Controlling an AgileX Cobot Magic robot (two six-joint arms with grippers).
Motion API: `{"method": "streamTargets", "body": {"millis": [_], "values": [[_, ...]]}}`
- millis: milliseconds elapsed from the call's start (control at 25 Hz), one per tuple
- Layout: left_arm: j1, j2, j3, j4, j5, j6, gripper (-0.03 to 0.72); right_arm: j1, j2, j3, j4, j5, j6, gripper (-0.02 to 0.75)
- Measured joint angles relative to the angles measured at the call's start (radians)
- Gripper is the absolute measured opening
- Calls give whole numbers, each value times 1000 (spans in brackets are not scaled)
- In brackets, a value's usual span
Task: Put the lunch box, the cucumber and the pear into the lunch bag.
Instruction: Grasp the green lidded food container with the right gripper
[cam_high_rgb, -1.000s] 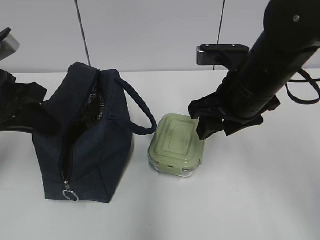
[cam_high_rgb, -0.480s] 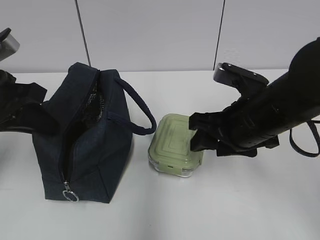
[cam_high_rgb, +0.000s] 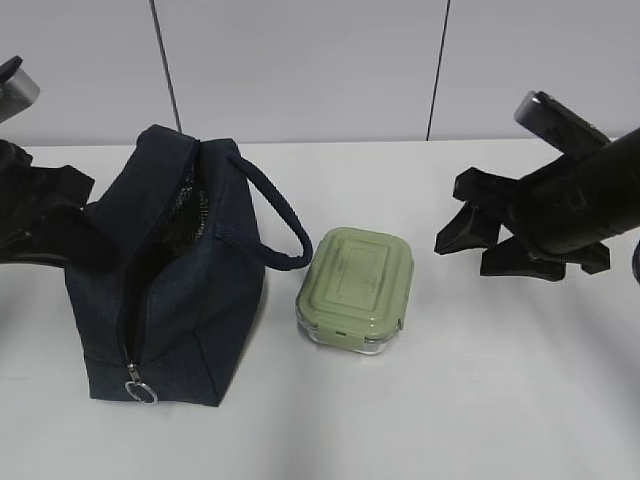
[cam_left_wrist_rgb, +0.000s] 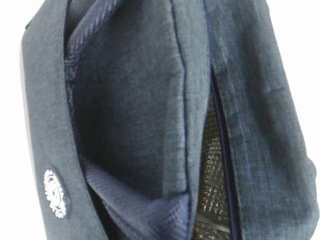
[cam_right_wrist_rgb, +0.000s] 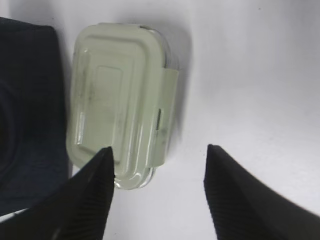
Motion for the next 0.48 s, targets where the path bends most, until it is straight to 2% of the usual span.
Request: {"method": "streamTargets", "body": {"millis": [80,240,480], "values": [[0,0,0,0,0,0,1,-52,21,0,157,90,-188,445],[0,0,0,0,0,0,1,-108,93,-2,343,267,-401,445],[0,0,0,0,3,0,1,-111,162,-2,373,325,-517,445]]}}
